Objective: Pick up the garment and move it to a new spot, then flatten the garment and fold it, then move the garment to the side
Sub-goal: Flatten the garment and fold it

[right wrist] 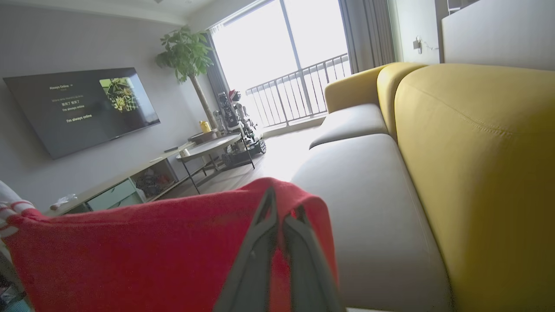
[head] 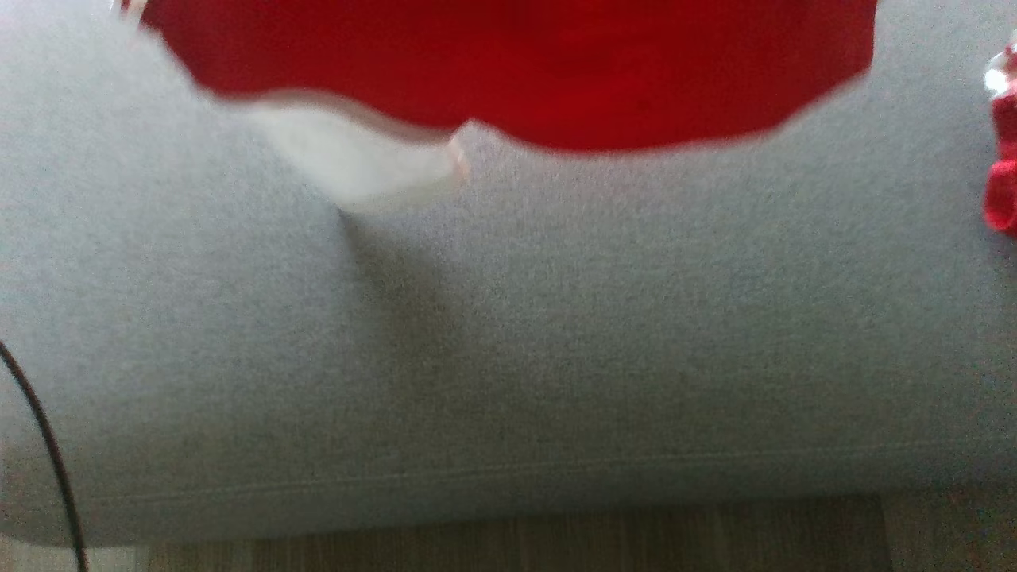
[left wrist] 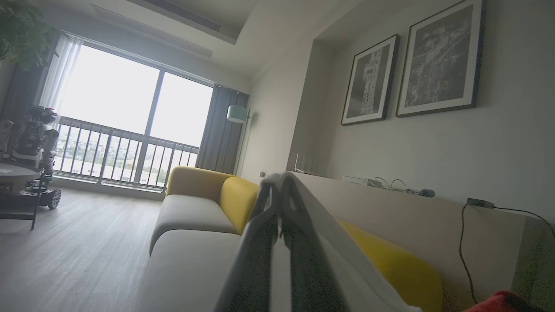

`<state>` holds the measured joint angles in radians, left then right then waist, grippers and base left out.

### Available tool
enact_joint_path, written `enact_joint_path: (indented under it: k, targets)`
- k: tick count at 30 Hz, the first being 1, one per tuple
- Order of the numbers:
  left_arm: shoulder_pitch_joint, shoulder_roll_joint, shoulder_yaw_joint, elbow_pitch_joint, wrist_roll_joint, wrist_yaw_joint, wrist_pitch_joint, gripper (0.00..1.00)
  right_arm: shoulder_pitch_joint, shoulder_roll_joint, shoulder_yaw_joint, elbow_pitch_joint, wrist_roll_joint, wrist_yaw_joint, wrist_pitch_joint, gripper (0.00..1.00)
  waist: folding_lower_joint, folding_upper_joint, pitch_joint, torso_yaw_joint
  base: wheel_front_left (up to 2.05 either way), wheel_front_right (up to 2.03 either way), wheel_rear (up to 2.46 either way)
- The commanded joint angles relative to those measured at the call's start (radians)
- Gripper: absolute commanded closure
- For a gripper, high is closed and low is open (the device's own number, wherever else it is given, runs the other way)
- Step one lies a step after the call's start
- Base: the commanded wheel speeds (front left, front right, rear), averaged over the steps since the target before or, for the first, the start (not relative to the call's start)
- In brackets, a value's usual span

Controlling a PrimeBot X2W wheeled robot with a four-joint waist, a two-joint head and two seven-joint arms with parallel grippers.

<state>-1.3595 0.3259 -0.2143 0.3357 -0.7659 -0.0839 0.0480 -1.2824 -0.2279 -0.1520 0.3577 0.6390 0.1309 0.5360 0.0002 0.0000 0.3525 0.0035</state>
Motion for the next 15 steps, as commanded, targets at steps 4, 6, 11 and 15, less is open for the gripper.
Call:
enact_joint_path:
  k: [4, 6, 11, 15]
  targets:
    - [-0.181, 0.069, -0.015, 0.099, 0.096, -0.02, -0.105, 1.0, -0.163, 0.043, 0.044, 0.061, -0.048, 0.0, -0.147, 1.0, -0.0002, 0.0, 0.162, -0.017, 0.0, 0.0, 0.0]
    - [-0.258, 0.079, -0.038, 0.151, 0.156, -0.026, -0.185, 1.0, -0.219, 0.046, 0.065, 0.111, -0.069, 0.0, -0.227, 1.0, -0.0002, 0.0, 0.202, -0.024, 0.0, 0.0, 0.0]
    - [-0.414, 0.071, -0.054, 0.239, 0.247, -0.036, -0.304, 1.0, -0.313, 0.012, 0.136, 0.194, -0.094, 0.0, -0.394, 1.0, -0.0002, 0.0, 0.269, -0.01, 0.0, 0.0, 0.0]
    - [-0.397, 0.057, 0.008, 0.124, 0.274, -0.045, -0.309, 1.0, -0.315, -0.025, 0.205, 0.219, -0.046, 0.0, -0.447, 1.0, -0.0002, 0.0, 0.312, 0.014, 0.0, 0.0, 0.0]
